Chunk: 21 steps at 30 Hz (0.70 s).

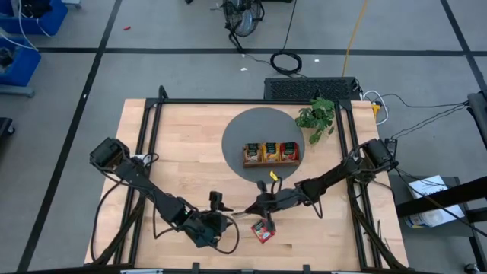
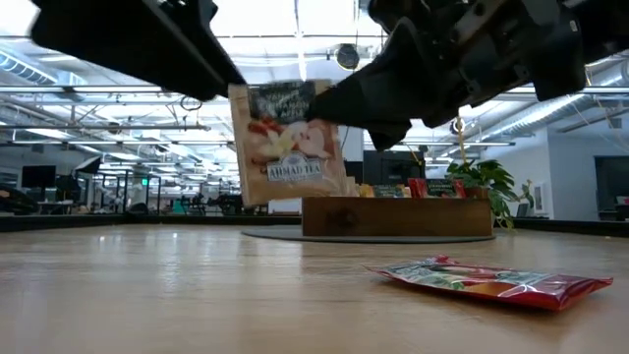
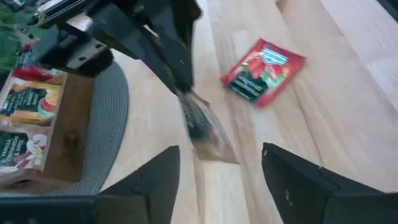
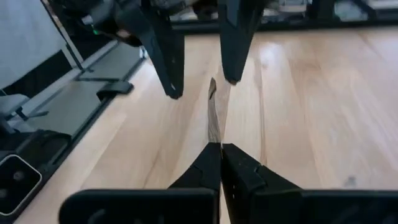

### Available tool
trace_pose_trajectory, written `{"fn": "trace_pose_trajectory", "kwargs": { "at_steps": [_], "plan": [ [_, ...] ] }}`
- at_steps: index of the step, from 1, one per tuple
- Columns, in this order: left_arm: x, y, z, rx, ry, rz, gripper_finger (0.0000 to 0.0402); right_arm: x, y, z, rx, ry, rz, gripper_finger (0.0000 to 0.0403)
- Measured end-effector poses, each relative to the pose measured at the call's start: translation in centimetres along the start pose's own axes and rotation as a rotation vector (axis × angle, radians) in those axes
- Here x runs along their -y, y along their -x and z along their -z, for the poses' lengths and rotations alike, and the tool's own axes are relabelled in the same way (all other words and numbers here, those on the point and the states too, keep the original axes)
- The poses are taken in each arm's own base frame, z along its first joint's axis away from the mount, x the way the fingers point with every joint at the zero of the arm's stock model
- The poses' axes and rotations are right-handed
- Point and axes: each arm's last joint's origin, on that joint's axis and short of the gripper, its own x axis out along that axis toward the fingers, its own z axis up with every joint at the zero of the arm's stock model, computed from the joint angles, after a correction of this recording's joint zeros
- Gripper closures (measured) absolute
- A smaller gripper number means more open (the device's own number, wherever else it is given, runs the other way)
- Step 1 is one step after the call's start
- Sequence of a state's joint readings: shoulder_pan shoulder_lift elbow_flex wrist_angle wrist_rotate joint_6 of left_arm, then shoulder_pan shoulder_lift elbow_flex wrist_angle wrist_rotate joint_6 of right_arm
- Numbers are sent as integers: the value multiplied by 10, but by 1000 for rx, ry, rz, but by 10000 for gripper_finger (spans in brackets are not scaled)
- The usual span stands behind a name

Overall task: Pick & Place Tea
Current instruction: Put the brown tea packet into the left section of the wooden organizer

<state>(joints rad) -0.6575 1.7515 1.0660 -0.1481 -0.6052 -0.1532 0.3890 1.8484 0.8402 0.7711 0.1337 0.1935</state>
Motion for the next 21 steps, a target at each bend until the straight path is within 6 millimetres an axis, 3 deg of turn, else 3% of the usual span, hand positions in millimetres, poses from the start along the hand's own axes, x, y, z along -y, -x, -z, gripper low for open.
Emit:
{"fn": "trace_pose_trajectory", "kwargs": {
  "at_steps": [8, 14, 21],
  "plan": [
    [4, 4, 4, -28, -29, 7, 161, 5, 15, 5, 92, 17, -10, 403],
    [3, 3, 4, -27, -23, 4, 160, 11, 26, 11, 89, 25, 108, 403],
    [-4, -2, 3, -31, 1, -12, 160, 13, 28, 12, 107, 37, 119, 403]
  ]
}}
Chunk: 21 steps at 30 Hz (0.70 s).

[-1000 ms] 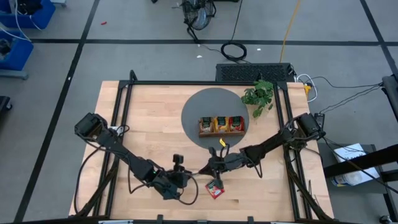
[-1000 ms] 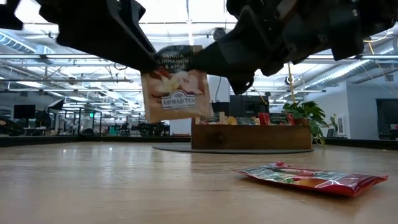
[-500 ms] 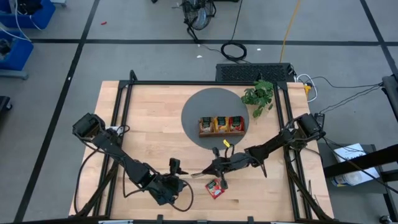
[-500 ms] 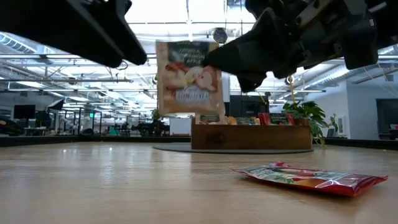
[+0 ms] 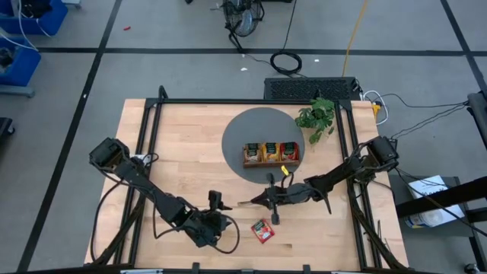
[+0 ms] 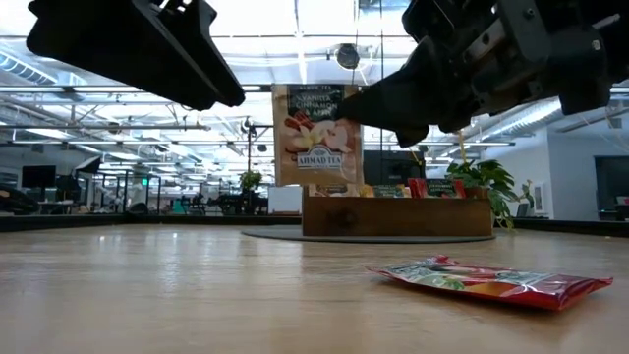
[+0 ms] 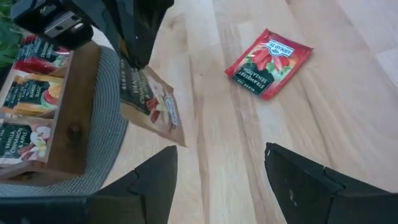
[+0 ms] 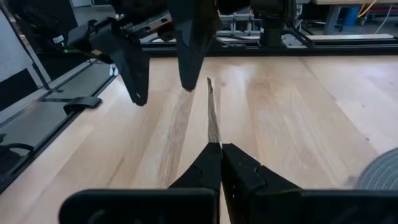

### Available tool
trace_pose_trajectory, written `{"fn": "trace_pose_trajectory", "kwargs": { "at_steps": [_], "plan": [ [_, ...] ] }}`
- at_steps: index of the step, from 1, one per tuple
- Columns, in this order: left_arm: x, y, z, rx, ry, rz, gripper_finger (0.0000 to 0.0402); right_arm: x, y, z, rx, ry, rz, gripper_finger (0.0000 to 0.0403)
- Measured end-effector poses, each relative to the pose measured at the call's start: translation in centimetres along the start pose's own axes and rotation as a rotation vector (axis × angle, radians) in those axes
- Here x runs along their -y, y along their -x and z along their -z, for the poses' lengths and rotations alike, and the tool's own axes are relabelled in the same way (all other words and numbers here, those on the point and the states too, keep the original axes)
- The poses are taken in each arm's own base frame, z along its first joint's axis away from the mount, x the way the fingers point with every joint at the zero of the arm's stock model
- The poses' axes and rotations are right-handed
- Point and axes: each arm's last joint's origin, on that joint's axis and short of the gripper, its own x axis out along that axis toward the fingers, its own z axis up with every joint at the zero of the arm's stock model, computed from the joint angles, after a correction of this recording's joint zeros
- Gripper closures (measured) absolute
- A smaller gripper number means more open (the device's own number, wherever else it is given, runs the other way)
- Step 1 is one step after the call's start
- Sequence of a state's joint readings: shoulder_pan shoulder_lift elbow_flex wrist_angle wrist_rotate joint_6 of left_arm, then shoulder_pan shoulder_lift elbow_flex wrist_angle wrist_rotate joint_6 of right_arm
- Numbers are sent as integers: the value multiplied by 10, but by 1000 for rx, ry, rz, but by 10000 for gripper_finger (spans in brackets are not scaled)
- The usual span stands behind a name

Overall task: Pick & Place Tea
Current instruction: Put the brown tea packet into the left section of the wooden organizer

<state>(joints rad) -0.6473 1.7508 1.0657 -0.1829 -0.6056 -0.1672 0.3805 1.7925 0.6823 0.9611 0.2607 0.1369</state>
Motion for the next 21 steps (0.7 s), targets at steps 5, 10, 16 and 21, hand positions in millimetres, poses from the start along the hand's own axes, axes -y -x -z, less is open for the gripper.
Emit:
{"fn": "trace_pose_trajectory", "kwargs": {
  "at_steps": [5, 10, 16, 21],
  "plan": [
    [-2, -1, 0, -2, 34, -3, 160, 0, 0, 0, -2, 1, -2, 403],
    [-1, -1, 0, -2, 33, -2, 160, 0, 0, 0, -1, 13, 0, 403],
    [-4, -3, -1, -4, 45, -8, 160, 11, -1, -7, 24, 71, 36, 403],
    [-6, -4, -1, -5, 63, -12, 160, 33, 7, -29, 62, 81, 99, 403]
  ]
}}
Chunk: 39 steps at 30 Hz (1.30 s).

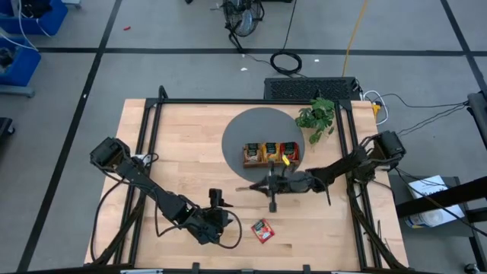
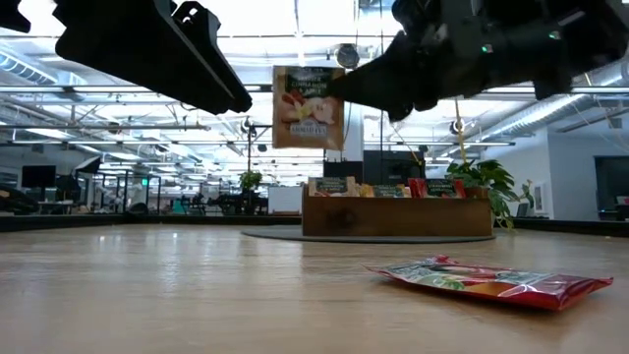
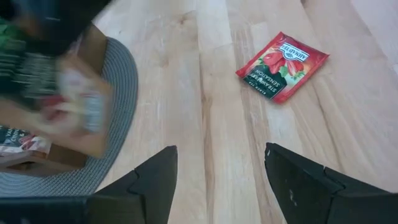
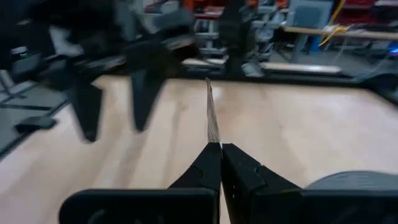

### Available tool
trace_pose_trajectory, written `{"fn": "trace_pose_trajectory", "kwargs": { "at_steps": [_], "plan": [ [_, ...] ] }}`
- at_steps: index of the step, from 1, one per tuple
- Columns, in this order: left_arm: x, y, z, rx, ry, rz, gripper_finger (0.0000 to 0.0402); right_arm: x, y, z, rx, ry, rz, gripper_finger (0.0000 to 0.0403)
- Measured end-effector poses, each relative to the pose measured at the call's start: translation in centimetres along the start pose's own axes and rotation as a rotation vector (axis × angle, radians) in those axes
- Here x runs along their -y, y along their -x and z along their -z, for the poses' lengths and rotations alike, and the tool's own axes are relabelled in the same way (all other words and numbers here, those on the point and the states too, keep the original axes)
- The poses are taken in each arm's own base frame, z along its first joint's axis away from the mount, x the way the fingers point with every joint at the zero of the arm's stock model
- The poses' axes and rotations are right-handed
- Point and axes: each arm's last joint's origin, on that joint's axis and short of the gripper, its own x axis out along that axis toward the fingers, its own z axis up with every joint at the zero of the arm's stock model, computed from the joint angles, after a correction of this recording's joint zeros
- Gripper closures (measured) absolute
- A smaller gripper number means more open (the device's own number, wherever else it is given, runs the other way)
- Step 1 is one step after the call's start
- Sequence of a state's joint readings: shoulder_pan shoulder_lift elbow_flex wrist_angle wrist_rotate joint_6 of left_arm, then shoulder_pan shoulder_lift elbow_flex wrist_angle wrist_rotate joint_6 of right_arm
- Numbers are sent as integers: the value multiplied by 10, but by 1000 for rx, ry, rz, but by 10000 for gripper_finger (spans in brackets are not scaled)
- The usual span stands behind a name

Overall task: Pick & Place Tea
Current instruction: Put the brown tea packet into the left section of the wooden organizer

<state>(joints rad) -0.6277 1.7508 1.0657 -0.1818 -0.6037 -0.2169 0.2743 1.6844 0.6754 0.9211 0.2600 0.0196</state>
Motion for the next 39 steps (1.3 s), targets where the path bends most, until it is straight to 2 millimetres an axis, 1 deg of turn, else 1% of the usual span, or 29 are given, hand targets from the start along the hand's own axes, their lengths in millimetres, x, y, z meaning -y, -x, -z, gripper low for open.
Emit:
{"fn": "trace_pose_trajectory", "kwargs": {
  "at_steps": [3, 8, 11, 15, 18, 20, 25, 30, 36, 39],
  "plan": [
    [0, 0, 0, -1, 0, 0, 160, 17, 7, -9, -17, 32, 48, 403],
    [0, 0, 0, 0, -2, 0, 160, 49, 20, -15, -4, -29, 144, 403],
    [0, 0, 0, 0, -1, 0, 160, 66, 28, -10, -18, 8, 143, 403],
    [0, 0, 0, 6, 0, 1, 160, 87, 34, 5, -48, -40, 82, 403],
    [0, 0, -1, 6, -1, 1, 160, 100, 36, 14, -62, -50, 87, 403],
    [0, 0, -1, 9, 2, 2, 160, 108, 37, 15, -65, -36, 94, 403],
    [0, 0, -2, 16, -13, 3, 160, 117, 39, 14, -48, -52, 35, 403],
    [-1, -1, -2, 16, -13, -1, 160, 117, 37, 18, -64, -51, 34, 403],
    [-4, -3, -2, 13, -6, -9, 160, 118, 33, 19, -28, -3, 34, 403],
    [-4, -6, -1, 6, -9, -12, 160, 120, 32, 23, -39, 5, 41, 403]
  ]
}}
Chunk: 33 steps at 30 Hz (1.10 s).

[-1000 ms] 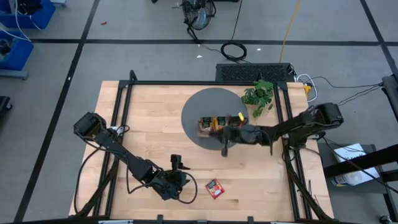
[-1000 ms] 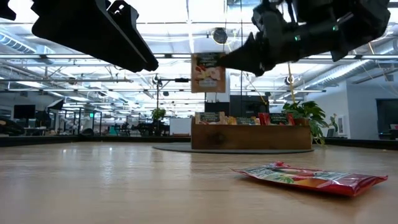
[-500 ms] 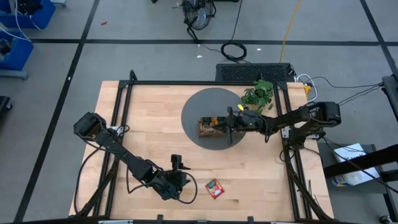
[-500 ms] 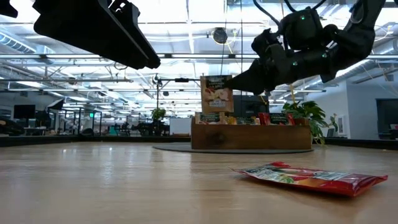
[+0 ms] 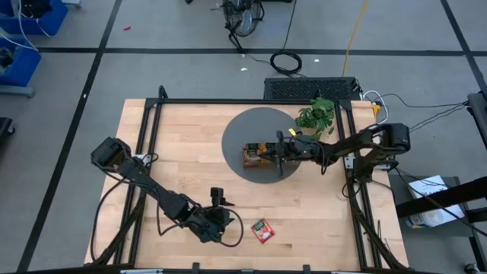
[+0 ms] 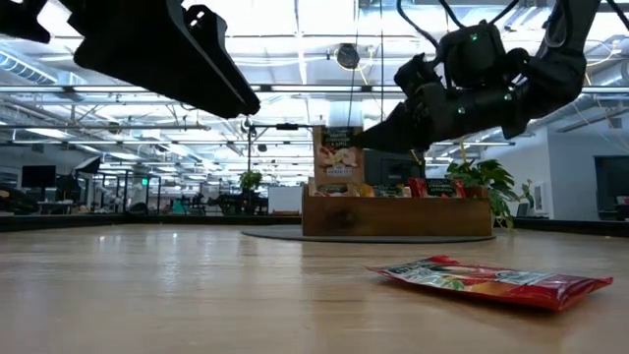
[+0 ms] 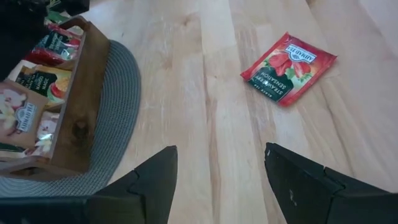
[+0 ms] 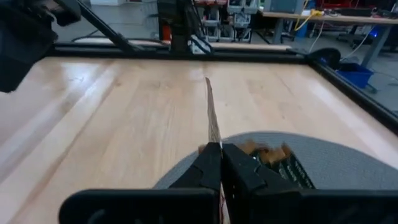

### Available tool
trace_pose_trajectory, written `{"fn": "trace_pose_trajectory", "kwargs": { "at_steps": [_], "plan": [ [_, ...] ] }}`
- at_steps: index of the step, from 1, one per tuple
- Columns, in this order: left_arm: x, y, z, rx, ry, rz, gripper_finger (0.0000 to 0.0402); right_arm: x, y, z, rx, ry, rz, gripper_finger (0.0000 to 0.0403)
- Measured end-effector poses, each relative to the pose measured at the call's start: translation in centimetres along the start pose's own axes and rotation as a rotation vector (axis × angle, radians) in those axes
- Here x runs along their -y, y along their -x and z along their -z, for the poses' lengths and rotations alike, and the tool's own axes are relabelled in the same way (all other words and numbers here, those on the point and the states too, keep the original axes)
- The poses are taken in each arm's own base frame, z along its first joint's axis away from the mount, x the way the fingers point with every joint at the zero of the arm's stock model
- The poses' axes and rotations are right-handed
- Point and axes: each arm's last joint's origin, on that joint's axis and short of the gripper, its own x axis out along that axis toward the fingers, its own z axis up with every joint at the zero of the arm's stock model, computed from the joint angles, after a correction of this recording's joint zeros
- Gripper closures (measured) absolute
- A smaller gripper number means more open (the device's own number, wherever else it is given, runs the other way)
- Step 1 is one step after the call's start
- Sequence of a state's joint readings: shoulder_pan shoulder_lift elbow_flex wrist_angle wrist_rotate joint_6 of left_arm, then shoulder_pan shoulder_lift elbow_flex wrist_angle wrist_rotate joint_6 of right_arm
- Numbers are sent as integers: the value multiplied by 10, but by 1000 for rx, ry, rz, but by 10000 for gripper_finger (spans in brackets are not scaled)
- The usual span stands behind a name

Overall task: Pick & Place Tea
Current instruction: Put the brown tea packet into the left section of the wooden organizer

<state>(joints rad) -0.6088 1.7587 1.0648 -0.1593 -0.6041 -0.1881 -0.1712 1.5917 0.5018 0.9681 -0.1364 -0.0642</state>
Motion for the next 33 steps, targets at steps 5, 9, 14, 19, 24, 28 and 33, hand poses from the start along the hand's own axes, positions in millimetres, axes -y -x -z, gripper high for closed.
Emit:
{"fn": "trace_pose_trajectory", "kwargs": {
  "at_steps": [5, 9, 14, 19, 24, 28, 33],
  "plan": [
    [-4, -4, 0, -7, 6, -11, 160, 6, -5, 12, -39, -9, 21, 403],
    [-7, -5, 0, -9, 11, -17, 160, 7, -10, 21, -35, -9, 25, 403],
    [-6, -5, 0, -10, 10, -16, 160, 8, -15, 31, -28, -18, 27, 403],
    [-6, -5, 0, -10, 12, -16, 160, 9, -16, 29, 26, -54, 62, 403],
    [-6, -5, 0, -11, 16, -16, 160, 9, -16, 31, 7, -83, 61, 403],
    [-6, -5, 0, -11, 15, -15, 160, 9, -16, 35, -38, -87, 100, 403],
    [-6, -5, 0, -11, 13, -15, 160, 5, -18, 33, -33, -103, 95, 403]
  ]
}}
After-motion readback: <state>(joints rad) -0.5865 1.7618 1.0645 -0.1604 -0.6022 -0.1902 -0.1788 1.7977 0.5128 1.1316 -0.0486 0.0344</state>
